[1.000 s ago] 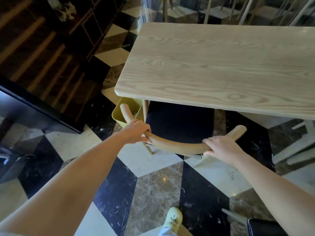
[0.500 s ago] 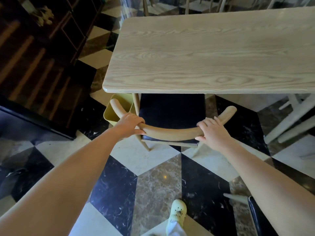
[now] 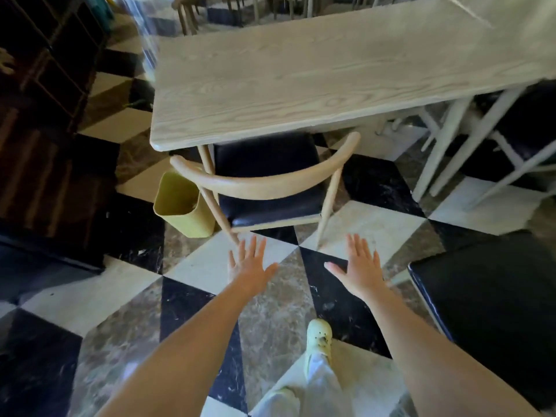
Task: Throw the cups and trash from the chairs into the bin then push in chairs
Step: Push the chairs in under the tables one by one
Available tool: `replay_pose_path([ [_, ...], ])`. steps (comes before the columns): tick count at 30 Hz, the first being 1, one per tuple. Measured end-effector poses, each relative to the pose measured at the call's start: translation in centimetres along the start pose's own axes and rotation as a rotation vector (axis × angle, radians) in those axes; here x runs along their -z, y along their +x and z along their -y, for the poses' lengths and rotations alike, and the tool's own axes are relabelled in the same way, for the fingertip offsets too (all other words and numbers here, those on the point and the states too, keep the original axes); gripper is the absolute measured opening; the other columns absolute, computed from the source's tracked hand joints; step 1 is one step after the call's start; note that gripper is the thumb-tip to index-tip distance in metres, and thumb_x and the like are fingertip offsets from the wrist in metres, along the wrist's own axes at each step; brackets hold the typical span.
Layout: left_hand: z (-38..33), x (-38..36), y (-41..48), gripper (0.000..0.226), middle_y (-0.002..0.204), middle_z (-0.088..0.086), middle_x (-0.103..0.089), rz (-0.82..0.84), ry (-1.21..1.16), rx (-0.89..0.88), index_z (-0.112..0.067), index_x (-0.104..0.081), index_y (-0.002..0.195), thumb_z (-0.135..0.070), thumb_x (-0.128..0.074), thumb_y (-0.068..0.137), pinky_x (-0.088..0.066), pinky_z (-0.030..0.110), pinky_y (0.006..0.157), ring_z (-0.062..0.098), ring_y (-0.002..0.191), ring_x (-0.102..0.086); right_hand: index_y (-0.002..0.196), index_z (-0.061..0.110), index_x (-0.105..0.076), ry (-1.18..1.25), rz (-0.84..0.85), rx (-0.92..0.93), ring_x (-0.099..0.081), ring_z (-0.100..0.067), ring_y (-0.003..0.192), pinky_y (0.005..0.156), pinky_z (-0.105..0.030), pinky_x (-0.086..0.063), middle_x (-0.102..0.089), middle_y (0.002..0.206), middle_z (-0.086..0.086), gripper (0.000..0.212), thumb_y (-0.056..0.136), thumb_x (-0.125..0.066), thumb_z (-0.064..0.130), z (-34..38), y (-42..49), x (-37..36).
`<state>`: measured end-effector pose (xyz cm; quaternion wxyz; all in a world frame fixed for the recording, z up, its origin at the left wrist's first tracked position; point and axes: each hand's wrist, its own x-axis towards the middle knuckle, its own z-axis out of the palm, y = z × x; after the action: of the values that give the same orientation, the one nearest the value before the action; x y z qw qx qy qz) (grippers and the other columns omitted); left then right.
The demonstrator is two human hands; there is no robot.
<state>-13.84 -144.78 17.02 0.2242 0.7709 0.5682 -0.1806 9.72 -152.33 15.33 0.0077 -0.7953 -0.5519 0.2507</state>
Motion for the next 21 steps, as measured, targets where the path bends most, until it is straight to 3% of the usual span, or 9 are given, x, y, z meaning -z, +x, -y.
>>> replay_pose_path([
  [9,-6.3,-5.3,-8.4,0.069,0.162,-0.002,0.006,0.344,0.23,-0.302,-0.029,0.002,0.152,-0.059,-0.024,0.096,0.011,0.052,0.117,0.024,0.148,0.008,0.152,0.019,0.004,0.031,0.258,-0.142,0.002,-0.022,0.149,0.119,-0.042,-0.004,0.006,0.162,-0.005,0.09,0.089,-0.039,0.066,-6.5,-17.0,-3.5],
  [13,-10.6,-6.2,-11.8,0.07,0.162,0.0,0.006,0.433,0.297,-0.425,-0.031,0.005,0.151,-0.059,-0.027,0.095,0.002,0.051,0.119,0.027,0.148,0.004,0.153,0.018,0.001,0.021,0.324,-0.14,0.0,-0.022,0.149,0.118,-0.041,-0.007,0.003,0.162,-0.005,0.085,0.092,-0.04,0.061,-10.2,-23.3,-2.8],
  [17,-15.4,-8.3,-14.7,0.069,0.161,0.001,-0.011,0.576,0.373,-0.484,-0.028,-0.012,0.152,-0.059,-0.033,0.094,-0.016,0.045,0.118,0.028,0.147,-0.015,0.153,0.018,-0.009,0.055,0.371,-0.135,-0.009,-0.022,0.148,0.119,-0.041,-0.011,-0.007,0.161,-0.004,0.084,0.09,-0.047,0.059,-14.7,-29.2,-2.2],
  [21,-21.6,-11.6,-17.9,0.072,0.161,-0.001,-0.014,0.669,0.59,-0.516,-0.029,-0.015,0.151,-0.066,-0.028,0.091,-0.014,0.046,0.119,0.026,0.147,-0.015,0.153,0.018,-0.01,0.146,0.463,-0.219,-0.01,-0.025,0.147,0.117,-0.039,-0.012,-0.007,0.161,-0.004,0.086,0.088,-0.053,0.057,-19.7,-35.1,-2.2],
])
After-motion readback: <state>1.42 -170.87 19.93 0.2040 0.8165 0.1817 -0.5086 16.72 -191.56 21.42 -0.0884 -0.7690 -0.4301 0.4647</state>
